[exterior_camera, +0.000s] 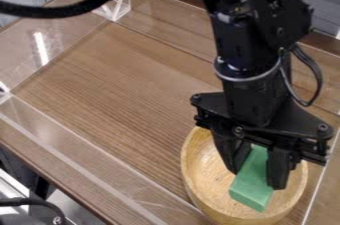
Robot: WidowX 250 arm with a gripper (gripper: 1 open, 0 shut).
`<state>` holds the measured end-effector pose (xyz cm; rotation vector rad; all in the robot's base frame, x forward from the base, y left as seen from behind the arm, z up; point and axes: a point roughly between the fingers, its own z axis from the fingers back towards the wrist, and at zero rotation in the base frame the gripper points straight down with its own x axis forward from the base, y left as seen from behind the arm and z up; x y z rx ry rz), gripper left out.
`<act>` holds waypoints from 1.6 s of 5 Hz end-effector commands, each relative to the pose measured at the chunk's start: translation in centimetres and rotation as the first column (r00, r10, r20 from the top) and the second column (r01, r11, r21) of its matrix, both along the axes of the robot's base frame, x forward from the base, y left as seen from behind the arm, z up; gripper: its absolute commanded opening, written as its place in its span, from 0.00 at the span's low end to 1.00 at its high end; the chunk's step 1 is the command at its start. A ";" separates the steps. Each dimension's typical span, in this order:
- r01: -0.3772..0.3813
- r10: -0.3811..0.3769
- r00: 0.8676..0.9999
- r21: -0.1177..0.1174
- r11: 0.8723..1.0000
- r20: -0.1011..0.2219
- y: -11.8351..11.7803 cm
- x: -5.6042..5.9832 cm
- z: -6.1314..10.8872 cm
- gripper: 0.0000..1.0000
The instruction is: Put the green block in the brown bowl
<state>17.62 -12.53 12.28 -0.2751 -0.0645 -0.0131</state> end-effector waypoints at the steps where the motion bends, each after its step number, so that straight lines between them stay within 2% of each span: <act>1: -0.002 0.002 1.000 -0.014 1.000 0.013 -0.2 0.1 0.4 0.00; 8: -0.040 0.039 0.999 -0.034 0.999 -0.031 -0.4 0.1 0.1 0.00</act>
